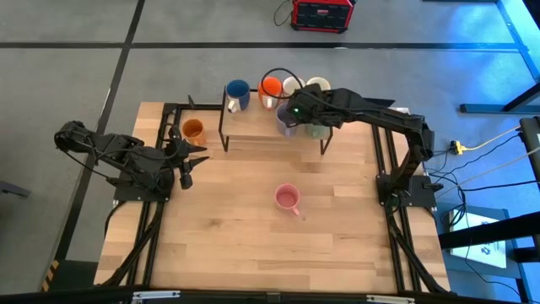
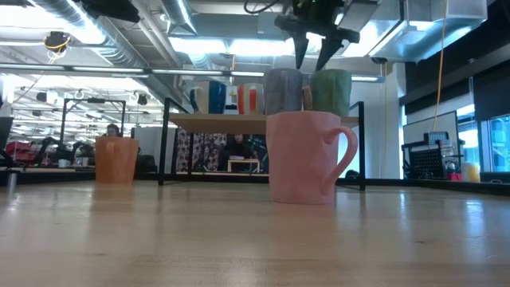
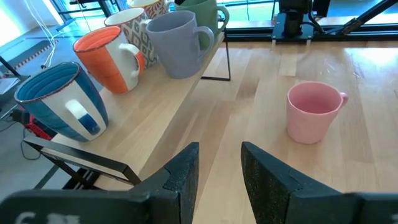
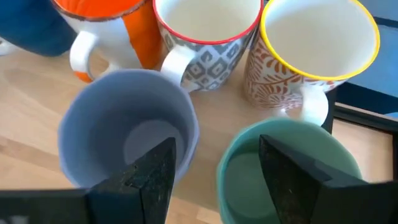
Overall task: Place coffee mugs
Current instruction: Adjust the mugs on the shelf
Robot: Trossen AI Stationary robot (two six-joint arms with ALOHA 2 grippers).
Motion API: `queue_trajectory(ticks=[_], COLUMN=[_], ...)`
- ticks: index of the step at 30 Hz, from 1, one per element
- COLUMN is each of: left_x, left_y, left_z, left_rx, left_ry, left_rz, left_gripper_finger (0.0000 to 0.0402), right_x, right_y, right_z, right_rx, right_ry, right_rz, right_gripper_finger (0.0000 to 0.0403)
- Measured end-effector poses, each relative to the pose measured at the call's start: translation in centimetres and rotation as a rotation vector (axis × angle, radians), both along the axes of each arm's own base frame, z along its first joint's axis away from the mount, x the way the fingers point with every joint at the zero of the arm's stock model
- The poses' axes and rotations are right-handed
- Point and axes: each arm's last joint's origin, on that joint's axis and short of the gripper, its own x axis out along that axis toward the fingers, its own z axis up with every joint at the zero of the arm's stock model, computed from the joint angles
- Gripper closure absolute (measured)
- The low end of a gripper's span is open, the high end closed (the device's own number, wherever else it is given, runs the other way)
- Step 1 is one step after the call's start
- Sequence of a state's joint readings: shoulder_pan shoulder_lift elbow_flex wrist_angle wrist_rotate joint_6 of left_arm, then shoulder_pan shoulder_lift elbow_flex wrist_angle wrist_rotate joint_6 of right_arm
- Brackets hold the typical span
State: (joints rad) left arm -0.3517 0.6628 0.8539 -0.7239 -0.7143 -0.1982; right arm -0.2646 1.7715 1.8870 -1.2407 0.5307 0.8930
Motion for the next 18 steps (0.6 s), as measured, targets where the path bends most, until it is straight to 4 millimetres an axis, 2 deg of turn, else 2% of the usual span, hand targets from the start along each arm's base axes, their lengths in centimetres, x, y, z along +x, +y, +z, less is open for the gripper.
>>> queue_trajectory(ticks=[9,18], left_x=[0.0,0.0], left_y=[0.0,0.0], left_z=[0.0,0.0], left_rx=[0.000,0.000], left_ry=[0.000,-0.001], left_rz=[0.000,0.000], left_gripper_finger=[0.0287,0.0287], right_x=[0.7,0.1], right_y=[-0.1,-0.7], right_z=[-1.1,-1.3], right_rx=[0.036,0.024], right_ry=[0.041,0.091], right_rz=[0.013,-0.019], right_gripper_finger=[0.0188,0.0188])
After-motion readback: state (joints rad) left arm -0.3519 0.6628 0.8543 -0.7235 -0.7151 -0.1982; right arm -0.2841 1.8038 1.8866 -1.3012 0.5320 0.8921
